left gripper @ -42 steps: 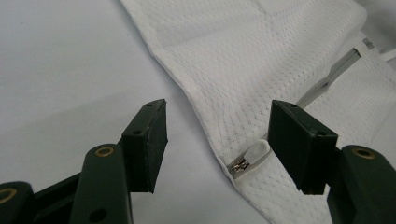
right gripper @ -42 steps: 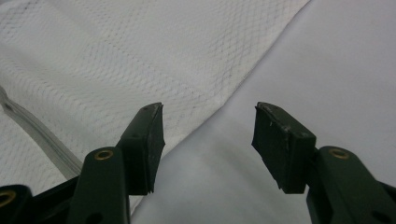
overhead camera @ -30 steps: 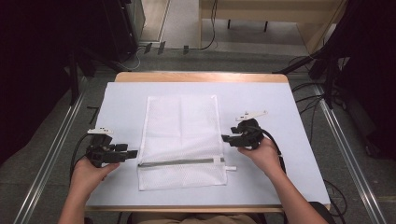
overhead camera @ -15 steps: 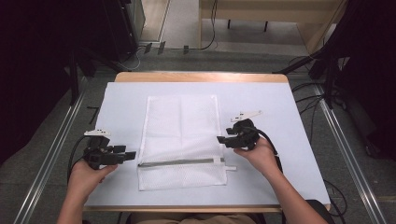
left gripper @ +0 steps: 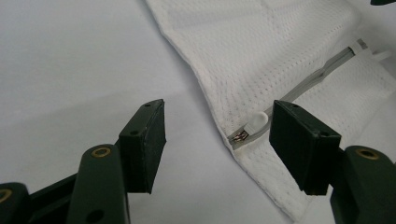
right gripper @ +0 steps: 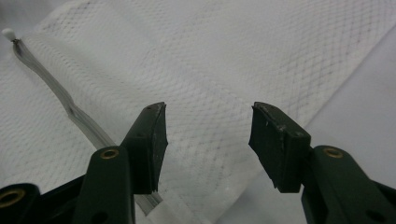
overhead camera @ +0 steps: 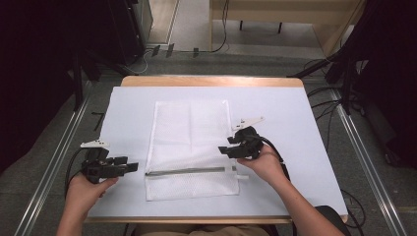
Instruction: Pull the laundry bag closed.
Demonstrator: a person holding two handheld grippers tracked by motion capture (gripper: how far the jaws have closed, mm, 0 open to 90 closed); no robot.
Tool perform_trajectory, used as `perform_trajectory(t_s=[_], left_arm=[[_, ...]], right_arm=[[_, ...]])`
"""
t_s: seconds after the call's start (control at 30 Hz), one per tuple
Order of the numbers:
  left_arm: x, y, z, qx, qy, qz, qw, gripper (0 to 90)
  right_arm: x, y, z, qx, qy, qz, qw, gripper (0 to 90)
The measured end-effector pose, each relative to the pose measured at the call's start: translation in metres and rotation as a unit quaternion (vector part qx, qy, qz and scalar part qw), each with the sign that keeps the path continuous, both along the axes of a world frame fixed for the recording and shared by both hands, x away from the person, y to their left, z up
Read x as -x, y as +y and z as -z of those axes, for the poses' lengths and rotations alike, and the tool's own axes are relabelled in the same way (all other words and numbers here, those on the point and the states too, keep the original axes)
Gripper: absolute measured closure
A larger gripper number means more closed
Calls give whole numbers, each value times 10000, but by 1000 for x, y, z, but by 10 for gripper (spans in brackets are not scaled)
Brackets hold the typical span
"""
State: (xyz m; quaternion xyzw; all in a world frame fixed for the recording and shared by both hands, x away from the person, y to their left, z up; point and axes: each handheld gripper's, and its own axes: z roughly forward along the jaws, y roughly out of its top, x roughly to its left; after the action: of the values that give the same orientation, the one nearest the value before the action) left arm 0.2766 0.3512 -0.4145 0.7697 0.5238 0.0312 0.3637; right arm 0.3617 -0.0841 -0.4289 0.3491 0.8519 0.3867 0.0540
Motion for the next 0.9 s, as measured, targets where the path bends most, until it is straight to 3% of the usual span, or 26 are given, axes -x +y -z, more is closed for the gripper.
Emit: perform_trajectory(t_s=[0.43, 0.6, 0.7, 0.9], left_arm=[[-1, 0, 1, 6, 51, 32, 10000, 452], [-1, 0, 1, 32, 1, 83, 10000, 479], [0, -1, 1, 13, -115, 194, 9997, 536], [-3, -2, 2, 37, -19, 200, 9998, 589]], right_arm=[[7, 29, -7, 87, 18, -330, 9994, 491], [12, 41, -15, 33, -112, -512, 9986, 528], [12, 52, -17, -33, -1, -539, 9985, 548], [14, 72, -18, -69, 50, -748, 9972, 572]])
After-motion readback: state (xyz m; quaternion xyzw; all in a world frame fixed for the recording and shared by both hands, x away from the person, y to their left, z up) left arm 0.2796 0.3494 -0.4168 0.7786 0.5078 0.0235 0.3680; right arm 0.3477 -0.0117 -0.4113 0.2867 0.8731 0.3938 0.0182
